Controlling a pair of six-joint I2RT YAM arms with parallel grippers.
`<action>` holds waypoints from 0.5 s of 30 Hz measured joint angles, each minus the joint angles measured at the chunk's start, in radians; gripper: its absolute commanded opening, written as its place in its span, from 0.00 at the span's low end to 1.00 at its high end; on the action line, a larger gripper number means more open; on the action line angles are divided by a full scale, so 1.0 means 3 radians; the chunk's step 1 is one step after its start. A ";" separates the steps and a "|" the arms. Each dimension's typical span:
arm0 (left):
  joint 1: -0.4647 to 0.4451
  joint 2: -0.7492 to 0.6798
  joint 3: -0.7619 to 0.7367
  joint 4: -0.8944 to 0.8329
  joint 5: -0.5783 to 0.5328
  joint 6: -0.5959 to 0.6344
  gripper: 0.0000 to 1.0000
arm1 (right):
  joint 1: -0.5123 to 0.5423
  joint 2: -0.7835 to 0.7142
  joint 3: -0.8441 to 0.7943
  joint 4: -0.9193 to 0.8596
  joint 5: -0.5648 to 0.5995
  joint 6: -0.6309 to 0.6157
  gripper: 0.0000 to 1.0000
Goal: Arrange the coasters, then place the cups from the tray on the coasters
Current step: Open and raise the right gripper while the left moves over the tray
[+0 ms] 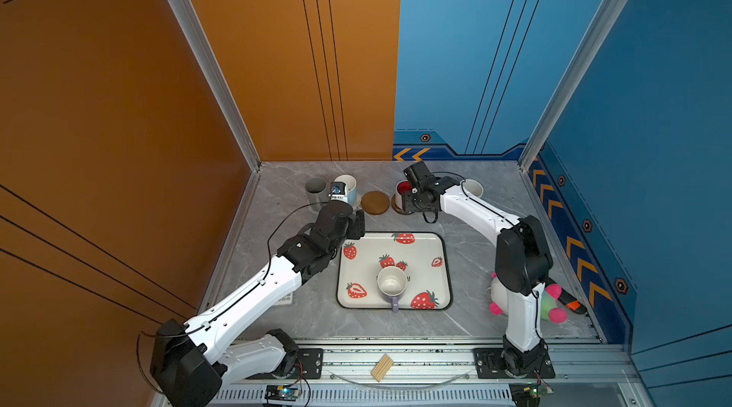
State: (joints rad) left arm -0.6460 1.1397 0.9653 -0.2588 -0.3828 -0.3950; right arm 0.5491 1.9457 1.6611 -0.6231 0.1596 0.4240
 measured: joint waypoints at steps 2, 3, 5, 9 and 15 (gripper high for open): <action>0.0000 -0.0033 -0.0003 0.0005 0.0022 -0.0048 0.73 | 0.0047 -0.0285 -0.0121 0.0058 0.0065 0.0024 0.70; 0.0000 -0.0045 -0.0004 0.0015 0.0043 -0.0064 0.73 | 0.0071 -0.0397 -0.0165 0.0094 0.0097 0.0039 0.70; 0.0000 -0.0052 -0.0004 0.0041 0.0113 -0.0099 0.73 | 0.0148 -0.0655 -0.0286 0.0209 0.0177 0.0098 0.71; 0.0000 -0.0033 0.0010 0.0038 0.0308 -0.0134 0.74 | 0.0367 -0.1087 -0.0624 0.0532 0.0323 0.0252 0.72; -0.0008 0.0367 0.0673 -0.0523 0.0535 0.0023 0.72 | 0.0715 -0.1452 -0.1180 0.0879 0.0557 0.0498 0.72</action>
State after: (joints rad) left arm -0.6483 1.2499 1.1671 -0.4156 -0.2222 -0.3882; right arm 0.7635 1.5101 1.3071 -0.3595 0.3267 0.5735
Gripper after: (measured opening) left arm 0.727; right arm 0.720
